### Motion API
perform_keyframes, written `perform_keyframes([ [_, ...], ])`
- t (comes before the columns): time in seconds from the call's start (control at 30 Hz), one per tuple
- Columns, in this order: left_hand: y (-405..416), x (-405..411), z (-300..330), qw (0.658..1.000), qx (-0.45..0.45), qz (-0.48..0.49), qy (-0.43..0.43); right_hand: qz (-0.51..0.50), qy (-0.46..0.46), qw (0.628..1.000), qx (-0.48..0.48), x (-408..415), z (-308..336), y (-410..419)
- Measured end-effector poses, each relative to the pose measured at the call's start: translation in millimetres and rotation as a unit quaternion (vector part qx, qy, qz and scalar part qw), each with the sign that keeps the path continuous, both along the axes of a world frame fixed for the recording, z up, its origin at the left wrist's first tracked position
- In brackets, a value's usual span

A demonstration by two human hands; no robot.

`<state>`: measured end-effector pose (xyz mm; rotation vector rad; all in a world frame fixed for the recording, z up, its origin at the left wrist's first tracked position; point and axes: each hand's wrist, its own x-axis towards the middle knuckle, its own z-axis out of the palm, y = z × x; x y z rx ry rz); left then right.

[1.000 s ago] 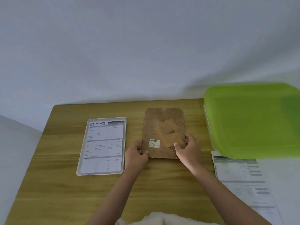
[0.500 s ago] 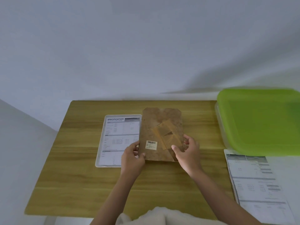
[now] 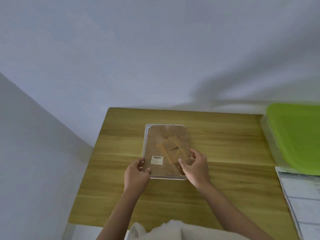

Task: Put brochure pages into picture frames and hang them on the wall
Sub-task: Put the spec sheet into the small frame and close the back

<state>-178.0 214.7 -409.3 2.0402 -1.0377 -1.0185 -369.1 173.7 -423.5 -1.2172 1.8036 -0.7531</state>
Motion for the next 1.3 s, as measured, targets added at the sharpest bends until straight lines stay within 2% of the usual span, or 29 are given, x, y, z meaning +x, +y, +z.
perform_keyframes([
  [0.4, -12, 32, -14, 0.996, 0.003, -0.08, -0.032, 0.009, 0.073, 0.997, 0.009, 23, -7, -6],
  [0.73, -19, 44, -25, 0.994, 0.003, -0.103, -0.02, 0.036, 0.15, 0.988, -0.002, 22, -17, -5],
  [1.03, -27, 54, -36, 0.987, -0.009, -0.157, -0.004, 0.036, 0.105, 0.994, -0.014, 13, -27, -5],
  [1.3, -36, 58, -37, 0.98, 0.021, -0.194, 0.027, 0.063, 0.124, 0.99, -0.028, 9, -32, -4],
])
